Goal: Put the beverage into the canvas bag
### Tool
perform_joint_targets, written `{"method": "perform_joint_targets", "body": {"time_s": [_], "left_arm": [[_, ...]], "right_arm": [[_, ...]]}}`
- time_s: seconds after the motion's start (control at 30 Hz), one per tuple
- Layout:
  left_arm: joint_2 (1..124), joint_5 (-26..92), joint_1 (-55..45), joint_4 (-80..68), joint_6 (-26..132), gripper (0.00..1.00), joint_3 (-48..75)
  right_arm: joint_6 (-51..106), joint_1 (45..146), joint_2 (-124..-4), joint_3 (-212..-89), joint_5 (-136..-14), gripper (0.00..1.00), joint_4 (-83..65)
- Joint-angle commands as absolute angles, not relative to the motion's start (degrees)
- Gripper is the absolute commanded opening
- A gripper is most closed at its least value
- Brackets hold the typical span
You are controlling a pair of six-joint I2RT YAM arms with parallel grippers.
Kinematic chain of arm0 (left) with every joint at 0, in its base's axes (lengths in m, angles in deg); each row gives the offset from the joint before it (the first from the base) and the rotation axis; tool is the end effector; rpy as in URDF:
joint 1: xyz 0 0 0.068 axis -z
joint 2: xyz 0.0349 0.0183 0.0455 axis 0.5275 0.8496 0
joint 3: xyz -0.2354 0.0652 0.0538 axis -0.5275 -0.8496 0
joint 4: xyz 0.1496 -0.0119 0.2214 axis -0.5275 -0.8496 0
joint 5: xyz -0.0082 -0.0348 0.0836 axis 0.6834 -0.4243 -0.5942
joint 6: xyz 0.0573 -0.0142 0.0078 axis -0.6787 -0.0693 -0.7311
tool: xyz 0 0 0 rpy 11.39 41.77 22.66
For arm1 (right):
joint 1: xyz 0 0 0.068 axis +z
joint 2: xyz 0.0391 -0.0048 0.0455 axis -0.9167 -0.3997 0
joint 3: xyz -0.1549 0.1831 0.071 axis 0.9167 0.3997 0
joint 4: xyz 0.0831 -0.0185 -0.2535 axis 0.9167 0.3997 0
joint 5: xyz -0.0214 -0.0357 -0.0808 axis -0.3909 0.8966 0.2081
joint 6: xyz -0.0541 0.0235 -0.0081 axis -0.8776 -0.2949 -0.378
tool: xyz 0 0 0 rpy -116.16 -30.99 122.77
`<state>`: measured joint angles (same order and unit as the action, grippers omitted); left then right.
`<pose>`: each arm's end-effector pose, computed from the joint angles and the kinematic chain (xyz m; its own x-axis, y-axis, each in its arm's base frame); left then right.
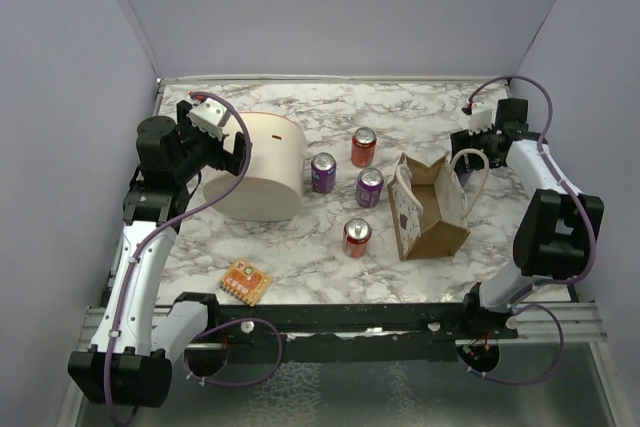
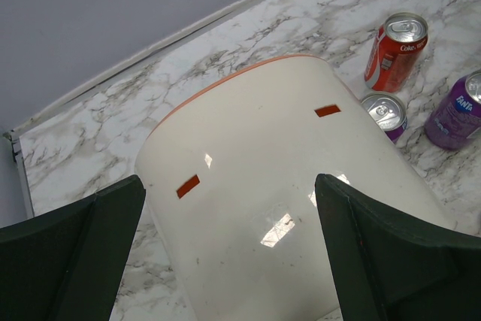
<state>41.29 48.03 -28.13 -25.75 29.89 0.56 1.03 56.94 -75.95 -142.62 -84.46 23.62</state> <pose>0.2344 -0.0325 0.3638 -0.1257 0.1997 -0.9718 0.4822 0.8684 0.1161 0.3427 -0.0442 0.2002 -0.7977 -0.1941 -0.5709 -0.2789 0.9582 0.0639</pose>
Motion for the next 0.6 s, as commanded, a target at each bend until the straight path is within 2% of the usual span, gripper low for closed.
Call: {"method": "perform_joint_targets", "body": {"time_s": [0.0,0.33,0.57], "left_arm": [[40.44,49.69,-28.58,-25.52,29.36,0.99,0.45],[40.47,50.31,-28.58,-25.20,29.50,0.99,0.24],[40.22,50.48,-28.58,-24.98,29.50,0.99,-0.13]], "right_arm": [[1.44,56.69,-74.02,-146.67,-83.14,0.41,24.10],[2.85,56.69,-66.07,-158.86,-85.78,0.02,31.27],[3.66,56.77,-61.80,-169.92,-91.86,0.01,37.93]]}}
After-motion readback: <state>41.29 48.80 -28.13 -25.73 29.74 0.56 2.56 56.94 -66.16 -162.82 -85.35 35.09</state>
